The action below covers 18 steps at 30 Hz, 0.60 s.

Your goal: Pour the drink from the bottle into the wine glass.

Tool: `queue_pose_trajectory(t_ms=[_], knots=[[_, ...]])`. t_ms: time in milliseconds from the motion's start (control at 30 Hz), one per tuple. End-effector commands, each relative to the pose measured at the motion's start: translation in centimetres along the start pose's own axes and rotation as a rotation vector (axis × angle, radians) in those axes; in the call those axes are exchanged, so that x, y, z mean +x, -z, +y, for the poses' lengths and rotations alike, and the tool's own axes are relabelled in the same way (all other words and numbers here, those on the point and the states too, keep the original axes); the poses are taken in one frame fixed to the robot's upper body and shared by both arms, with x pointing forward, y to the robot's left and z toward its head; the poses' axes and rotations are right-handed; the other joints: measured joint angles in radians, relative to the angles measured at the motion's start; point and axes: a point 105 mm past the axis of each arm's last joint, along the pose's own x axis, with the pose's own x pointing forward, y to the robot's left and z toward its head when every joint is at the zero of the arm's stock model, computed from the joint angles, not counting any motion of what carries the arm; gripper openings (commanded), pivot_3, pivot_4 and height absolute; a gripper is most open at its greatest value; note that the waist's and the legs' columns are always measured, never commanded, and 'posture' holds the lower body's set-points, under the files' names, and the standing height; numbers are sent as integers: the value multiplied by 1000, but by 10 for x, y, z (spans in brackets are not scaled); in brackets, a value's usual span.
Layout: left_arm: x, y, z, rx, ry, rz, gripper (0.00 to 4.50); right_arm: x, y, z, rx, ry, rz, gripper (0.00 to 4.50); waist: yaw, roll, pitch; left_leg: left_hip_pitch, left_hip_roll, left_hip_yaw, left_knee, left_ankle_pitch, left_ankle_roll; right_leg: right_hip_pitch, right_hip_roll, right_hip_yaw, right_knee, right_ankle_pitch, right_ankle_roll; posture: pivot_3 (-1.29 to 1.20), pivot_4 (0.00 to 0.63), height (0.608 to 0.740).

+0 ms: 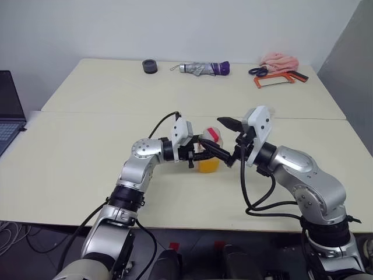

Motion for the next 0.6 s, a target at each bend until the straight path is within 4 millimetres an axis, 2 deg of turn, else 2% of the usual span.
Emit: queue_pose_trajectory(t_ms=[33,167,267,467,600], knots=[[3,-17,3,44,29,-39,1799,2,-9,2,-30,-7,-26,4500,0,0,0,0,0,0,0,0,0,0,0,0,0,0,0,0,150,740],[1,-16,5,50,34,-27,1799,2,-5,2,-21,-9,-19,4500,0,0,0,0,0,0,0,0,0,0,0,0,0,0,0,0,150,740],[-1,-16,6,51,37,-23,1799,3,-7,2,-9,-16,-38,3922,0,0,0,0,0,0,0,0,0,0,0,0,0,0,0,0,150,740],[-5,-17,7,46,43,-16,1798,5,-11,12,-13,-112,-73,1882,0,0,0,0,0,0,0,0,0,0,0,0,0,0,0,0,150,740],[-8,-20,8,29,61,-22,1797,10,-8,20,-89,-271,-46,1874,-1,0,0,0,0,0,0,0,0,0,0,0,0,0,0,0,150,740]])
